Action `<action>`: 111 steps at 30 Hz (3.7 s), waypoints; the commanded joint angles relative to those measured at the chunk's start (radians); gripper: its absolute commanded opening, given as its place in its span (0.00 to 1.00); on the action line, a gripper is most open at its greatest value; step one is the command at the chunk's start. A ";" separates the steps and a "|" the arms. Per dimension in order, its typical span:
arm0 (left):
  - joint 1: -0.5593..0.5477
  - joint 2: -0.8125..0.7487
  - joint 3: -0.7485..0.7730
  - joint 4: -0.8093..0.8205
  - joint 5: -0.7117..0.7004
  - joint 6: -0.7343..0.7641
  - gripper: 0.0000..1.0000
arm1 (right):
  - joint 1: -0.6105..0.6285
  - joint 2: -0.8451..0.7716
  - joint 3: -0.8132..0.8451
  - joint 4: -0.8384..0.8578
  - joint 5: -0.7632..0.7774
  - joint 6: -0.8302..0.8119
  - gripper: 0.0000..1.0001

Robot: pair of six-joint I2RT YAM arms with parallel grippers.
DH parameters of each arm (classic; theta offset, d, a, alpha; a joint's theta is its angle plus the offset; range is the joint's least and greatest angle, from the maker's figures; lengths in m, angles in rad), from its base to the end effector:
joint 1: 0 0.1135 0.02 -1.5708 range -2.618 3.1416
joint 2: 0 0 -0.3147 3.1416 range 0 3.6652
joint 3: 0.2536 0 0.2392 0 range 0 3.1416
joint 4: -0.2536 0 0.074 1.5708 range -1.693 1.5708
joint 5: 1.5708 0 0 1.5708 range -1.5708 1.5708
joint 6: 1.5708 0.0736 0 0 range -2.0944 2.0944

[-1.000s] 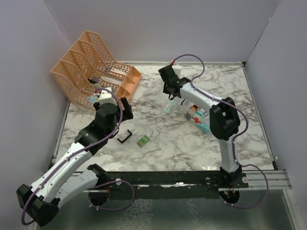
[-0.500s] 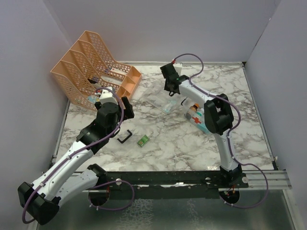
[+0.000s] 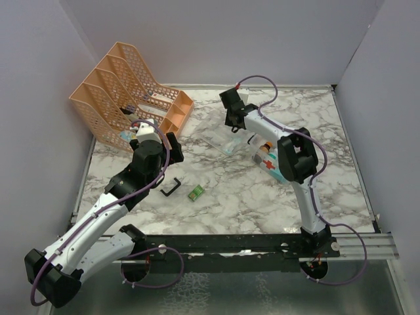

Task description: Organize the medicine kit

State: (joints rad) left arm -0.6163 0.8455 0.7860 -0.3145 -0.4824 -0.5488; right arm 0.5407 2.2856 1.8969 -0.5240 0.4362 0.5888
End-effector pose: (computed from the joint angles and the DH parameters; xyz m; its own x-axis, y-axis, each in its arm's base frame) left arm 0.1630 -0.0736 0.3443 -0.3376 -0.3272 -0.8826 -0.0193 0.9399 -0.3410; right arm 0.4870 0.2561 0.2076 -0.7001 0.1668 -0.6943 0.1730 0.9830 0.0617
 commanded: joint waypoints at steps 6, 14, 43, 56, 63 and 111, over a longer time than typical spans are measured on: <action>0.003 0.002 -0.011 0.023 -0.018 -0.007 0.92 | -0.016 0.050 0.037 -0.034 -0.006 0.005 0.23; 0.003 0.005 -0.011 0.023 -0.021 -0.006 0.92 | -0.017 0.037 0.016 -0.032 -0.072 -0.007 0.30; 0.003 0.056 0.015 0.018 0.083 0.024 0.92 | 0.003 -0.316 -0.184 -0.059 -0.178 -0.081 0.59; 0.001 0.005 0.040 -0.015 0.000 0.036 0.92 | 0.225 -0.645 -0.635 0.107 -0.361 -0.161 0.73; 0.001 -0.073 0.028 -0.024 -0.122 0.018 0.92 | 0.343 -0.729 -0.828 0.210 -0.440 -0.173 0.80; 0.001 -0.183 -0.001 -0.015 -0.190 0.003 0.92 | 0.610 -0.320 -0.671 0.205 -0.189 -0.160 0.61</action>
State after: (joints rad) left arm -0.6163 0.6659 0.7906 -0.3477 -0.6701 -0.5476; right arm 1.1454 1.9575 1.2575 -0.3092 0.2306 0.3813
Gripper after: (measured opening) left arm 0.916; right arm 0.662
